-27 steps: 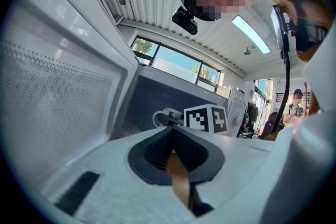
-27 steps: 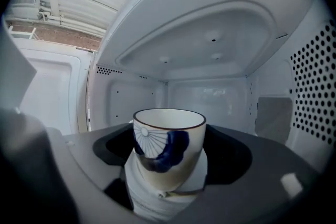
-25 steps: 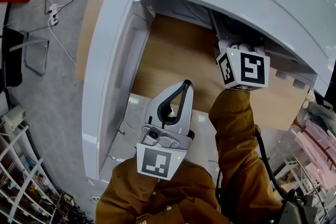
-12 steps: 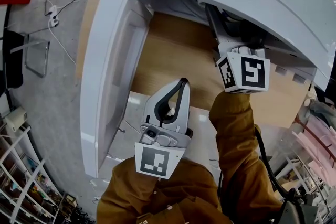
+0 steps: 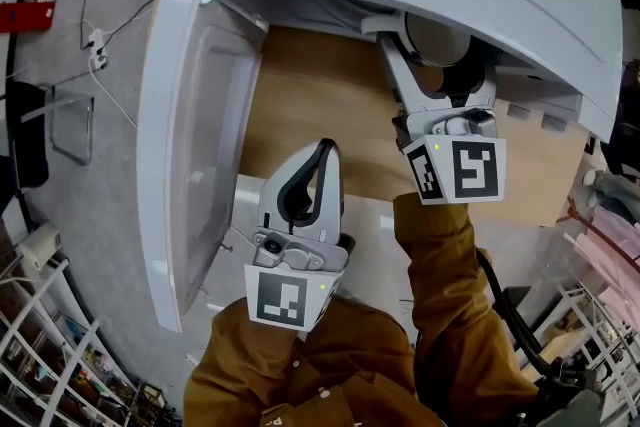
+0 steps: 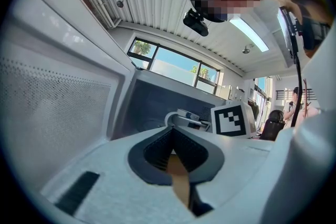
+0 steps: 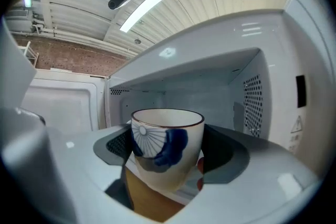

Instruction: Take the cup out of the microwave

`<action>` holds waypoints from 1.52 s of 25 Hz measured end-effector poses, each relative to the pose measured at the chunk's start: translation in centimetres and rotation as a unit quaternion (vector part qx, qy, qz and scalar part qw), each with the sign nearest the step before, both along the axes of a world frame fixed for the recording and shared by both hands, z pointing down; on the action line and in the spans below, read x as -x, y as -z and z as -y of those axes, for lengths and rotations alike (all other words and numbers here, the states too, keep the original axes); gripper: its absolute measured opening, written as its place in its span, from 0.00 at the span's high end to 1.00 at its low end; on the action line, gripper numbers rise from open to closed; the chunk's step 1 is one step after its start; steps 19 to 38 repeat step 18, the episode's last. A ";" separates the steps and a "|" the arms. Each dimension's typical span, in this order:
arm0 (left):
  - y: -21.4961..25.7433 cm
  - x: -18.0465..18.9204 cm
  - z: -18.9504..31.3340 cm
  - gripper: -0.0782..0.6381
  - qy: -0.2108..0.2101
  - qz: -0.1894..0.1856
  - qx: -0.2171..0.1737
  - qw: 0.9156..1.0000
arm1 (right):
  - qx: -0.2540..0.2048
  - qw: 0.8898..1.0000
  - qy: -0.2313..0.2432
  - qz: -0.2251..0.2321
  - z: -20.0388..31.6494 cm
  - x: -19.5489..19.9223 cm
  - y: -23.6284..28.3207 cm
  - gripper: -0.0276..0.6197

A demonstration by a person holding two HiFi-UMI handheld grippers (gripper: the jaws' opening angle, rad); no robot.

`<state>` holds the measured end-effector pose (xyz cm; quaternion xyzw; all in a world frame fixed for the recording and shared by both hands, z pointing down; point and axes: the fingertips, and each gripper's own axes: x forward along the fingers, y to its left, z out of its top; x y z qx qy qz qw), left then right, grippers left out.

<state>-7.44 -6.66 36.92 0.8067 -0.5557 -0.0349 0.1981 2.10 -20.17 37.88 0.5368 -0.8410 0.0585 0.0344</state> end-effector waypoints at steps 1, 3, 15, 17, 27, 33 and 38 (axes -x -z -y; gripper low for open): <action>0.2 0.0 0.0 0.89 -0.003 0.003 -0.002 1.000 | 0.002 1.000 -0.002 0.001 -0.6 -0.2 0.2 0.35; 0.7 0.0 0.1 0.89 -0.015 0.017 -0.015 1.000 | 0.007 1.000 -0.005 0.002 -2.1 -0.5 0.6 0.35; 7.1 -2.7 -0.8 0.89 -0.042 0.030 -0.034 0.998 | 0.044 0.999 -0.018 0.009 -11.6 -4.2 6.8 0.35; 7.4 -3.6 -0.8 0.88 -0.050 0.033 -0.036 0.998 | 0.045 0.999 -0.024 0.010 -12.1 -5.4 7.1 0.35; 7.6 -4.2 -0.9 0.89 -0.053 0.034 -0.037 0.997 | 0.045 0.999 -0.027 0.011 -12.3 -6.0 7.3 0.35; 7.6 -4.2 -0.9 0.89 -0.053 0.034 -0.037 0.997 | 0.045 0.999 -0.027 0.011 -12.3 -6.0 7.3 0.35; 7.6 -4.2 -0.9 0.89 -0.053 0.034 -0.037 0.997 | 0.045 0.999 -0.027 0.011 -12.3 -6.0 7.3 0.35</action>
